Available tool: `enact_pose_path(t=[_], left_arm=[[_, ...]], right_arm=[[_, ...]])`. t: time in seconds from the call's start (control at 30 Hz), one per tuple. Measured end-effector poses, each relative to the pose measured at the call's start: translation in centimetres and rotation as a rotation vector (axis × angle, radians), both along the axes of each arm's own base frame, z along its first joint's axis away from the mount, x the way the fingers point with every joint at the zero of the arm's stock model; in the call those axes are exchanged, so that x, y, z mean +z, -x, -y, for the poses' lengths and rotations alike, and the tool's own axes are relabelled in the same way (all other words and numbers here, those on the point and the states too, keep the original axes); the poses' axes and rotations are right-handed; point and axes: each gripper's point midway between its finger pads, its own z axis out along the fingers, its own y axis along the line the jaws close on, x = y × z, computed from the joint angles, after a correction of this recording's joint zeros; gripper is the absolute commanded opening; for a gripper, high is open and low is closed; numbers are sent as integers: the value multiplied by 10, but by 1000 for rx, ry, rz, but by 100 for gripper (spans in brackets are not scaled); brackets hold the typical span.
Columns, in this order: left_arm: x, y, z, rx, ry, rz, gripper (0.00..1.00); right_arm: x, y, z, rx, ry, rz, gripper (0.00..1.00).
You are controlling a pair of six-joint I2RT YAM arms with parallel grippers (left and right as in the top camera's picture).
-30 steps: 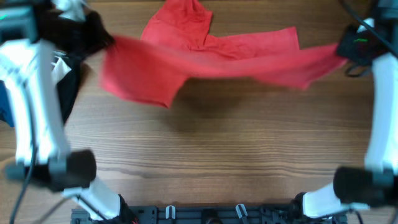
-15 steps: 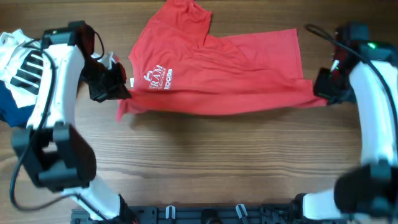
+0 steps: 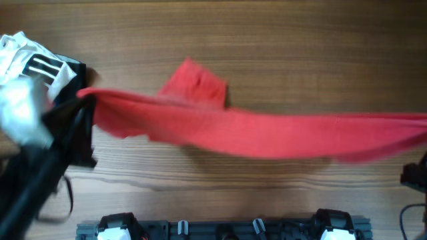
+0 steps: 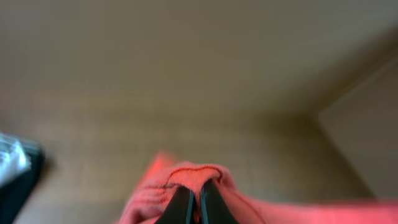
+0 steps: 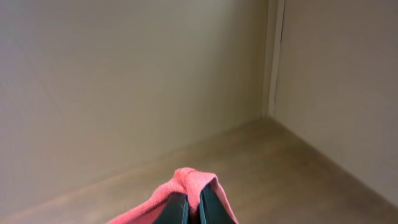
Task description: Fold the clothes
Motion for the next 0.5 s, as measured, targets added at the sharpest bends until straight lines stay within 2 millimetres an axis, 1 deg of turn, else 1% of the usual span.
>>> enact_pose_path(t=[0.03, 0.1, 0.17, 0.2, 0.23, 0.27, 0.3, 0.33, 0.37, 0.4, 0.43, 0.47, 0.5], left_arm=[[17, 12, 0, 9, 3, 79, 4], [30, 21, 0, 21, 12, 135, 4], [27, 13, -2, 29, 25, 115, 4], [22, 0, -3, 33, 34, 80, 4], [12, -21, -6, 36, 44, 25, 4], [2, -42, -8, 38, 52, -29, 4], [-10, -62, -10, 40, 57, -81, 4], [-31, -98, -14, 43, 67, -165, 4], [-56, -132, -18, 47, 78, -248, 4], [-80, -164, -20, 50, 87, -310, 4], [-100, -200, -21, 42, 93, -334, 4], [-127, -244, -19, 28, 99, -346, 4], [-149, -275, -14, 9, 110, -356, 4]], right_arm=[[2, -2, 0, 0, 1, 7, 4], [-3, -15, 2, 0, -4, -29, 4], [-15, -41, 6, 1, -11, -105, 4], [-27, -65, 8, 11, -19, -173, 4], [-41, -89, 9, 27, -24, -240, 4], [-45, -95, 9, 31, -24, -257, 4], [-81, -142, 10, 62, -48, -399, 4], [-103, -169, 11, 84, -60, -473, 4], [-136, -202, 11, 112, -78, -562, 4], [-164, -227, 11, 136, -97, -626, 4], [-188, -251, 10, 159, -114, -667, 4], [-211, -274, 9, 181, -131, -694, 4], [-236, -291, 8, 200, -152, -737, 4]])
